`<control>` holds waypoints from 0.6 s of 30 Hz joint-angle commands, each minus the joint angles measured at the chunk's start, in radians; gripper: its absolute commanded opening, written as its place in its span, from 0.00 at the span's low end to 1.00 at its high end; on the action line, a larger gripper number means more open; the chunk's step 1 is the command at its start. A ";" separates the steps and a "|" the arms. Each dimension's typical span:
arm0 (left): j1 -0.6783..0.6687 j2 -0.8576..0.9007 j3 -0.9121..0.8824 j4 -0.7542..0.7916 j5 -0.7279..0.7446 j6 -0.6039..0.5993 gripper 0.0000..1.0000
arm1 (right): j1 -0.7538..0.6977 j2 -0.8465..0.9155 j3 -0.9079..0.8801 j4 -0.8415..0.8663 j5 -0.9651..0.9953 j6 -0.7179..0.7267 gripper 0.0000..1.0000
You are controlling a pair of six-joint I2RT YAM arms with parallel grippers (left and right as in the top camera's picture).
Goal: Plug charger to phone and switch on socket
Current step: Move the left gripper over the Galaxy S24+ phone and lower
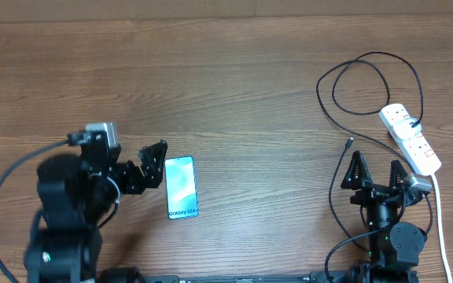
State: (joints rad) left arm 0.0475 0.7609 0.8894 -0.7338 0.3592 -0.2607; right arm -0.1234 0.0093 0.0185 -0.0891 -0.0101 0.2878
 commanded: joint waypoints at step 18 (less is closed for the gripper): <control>-0.399 0.508 0.394 -0.385 -0.398 -0.187 1.00 | 0.005 -0.006 -0.011 0.005 0.009 0.000 1.00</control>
State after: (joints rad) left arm -0.3454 1.2301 1.2644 -1.1172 -0.0082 -0.3691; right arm -0.1238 0.0093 0.0185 -0.0898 -0.0105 0.2878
